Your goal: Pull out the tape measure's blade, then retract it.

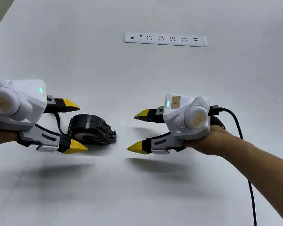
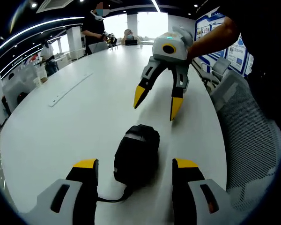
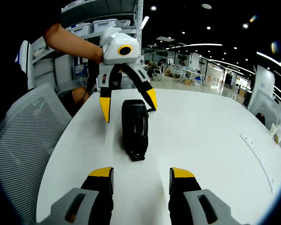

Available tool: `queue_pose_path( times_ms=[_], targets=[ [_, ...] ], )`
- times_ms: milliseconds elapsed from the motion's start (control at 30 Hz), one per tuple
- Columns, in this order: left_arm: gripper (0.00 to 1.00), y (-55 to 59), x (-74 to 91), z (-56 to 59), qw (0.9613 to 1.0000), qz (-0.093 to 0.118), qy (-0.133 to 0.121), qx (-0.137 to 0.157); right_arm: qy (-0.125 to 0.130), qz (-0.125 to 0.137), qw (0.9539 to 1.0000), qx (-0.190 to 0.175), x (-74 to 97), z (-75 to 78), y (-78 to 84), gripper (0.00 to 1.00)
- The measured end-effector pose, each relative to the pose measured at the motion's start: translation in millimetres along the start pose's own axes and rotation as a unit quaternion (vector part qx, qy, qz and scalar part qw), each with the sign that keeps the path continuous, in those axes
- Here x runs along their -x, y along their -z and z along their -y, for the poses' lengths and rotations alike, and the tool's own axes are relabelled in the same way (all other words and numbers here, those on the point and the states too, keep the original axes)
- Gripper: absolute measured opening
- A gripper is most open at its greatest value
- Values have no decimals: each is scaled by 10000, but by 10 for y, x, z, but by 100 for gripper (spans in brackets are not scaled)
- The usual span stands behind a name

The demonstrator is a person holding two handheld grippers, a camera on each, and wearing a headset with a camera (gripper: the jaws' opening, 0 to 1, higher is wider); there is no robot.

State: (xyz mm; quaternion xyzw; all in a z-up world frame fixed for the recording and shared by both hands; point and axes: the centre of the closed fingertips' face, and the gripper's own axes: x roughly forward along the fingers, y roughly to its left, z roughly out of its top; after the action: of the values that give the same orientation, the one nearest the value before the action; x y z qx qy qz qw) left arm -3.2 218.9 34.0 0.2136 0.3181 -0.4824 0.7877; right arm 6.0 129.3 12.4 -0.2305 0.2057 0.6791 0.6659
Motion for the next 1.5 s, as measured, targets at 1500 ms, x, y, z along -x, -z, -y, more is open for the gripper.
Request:
queue_pose_path(
  times_ms=[1500],
  targets=[
    [28,103,-113,-3,9976,-296,499,-384,-575,-212,9970,480,-481,-67,-50,12]
  ],
)
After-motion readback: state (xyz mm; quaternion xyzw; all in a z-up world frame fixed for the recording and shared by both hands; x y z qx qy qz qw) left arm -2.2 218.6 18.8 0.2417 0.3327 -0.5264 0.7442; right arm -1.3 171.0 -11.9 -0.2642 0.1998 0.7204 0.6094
